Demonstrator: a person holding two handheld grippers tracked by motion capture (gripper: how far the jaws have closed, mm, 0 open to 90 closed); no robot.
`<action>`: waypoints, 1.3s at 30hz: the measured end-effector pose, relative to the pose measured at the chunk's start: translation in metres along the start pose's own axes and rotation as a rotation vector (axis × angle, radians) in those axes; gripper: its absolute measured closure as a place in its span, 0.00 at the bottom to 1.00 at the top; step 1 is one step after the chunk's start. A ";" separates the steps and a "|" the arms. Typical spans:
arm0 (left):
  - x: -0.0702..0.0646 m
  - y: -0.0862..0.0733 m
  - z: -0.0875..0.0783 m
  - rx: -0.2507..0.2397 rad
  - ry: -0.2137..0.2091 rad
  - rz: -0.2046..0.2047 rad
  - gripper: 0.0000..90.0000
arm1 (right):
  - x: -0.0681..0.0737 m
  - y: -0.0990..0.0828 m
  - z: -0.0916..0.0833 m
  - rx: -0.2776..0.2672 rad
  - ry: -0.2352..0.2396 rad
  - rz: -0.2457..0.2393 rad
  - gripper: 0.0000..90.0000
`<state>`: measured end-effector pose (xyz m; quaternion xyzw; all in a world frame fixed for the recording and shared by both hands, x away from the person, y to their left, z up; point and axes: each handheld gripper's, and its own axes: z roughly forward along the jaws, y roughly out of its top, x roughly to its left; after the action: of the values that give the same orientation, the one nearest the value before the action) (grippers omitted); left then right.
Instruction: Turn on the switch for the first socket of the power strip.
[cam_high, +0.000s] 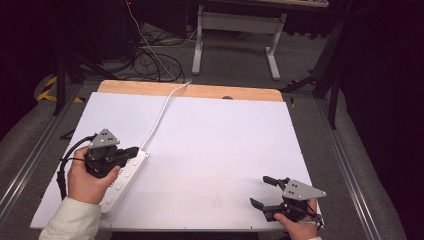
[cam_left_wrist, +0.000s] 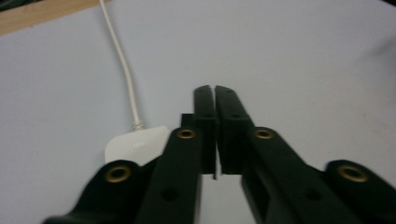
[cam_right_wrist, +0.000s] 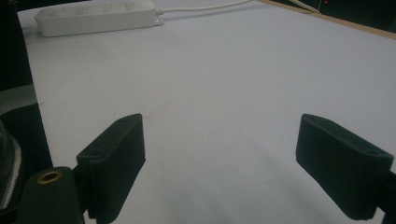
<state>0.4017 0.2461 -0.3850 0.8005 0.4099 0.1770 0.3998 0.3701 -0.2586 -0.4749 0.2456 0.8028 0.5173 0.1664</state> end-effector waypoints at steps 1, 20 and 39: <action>-0.001 0.000 -0.002 -0.022 -0.001 0.007 0.96 | 0.000 0.000 0.000 0.000 0.000 0.000 0.18; -0.006 -0.030 -0.034 -0.250 -0.065 0.082 0.26 | 0.000 0.000 -0.001 -0.002 0.002 -0.002 0.18; 0.010 -0.088 -0.039 -0.277 -0.136 0.100 0.12 | 0.000 0.000 -0.001 -0.003 0.000 -0.004 0.18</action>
<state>0.3382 0.3039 -0.4303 0.7673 0.3134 0.1969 0.5237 0.3697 -0.2596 -0.4746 0.2439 0.8024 0.5182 0.1677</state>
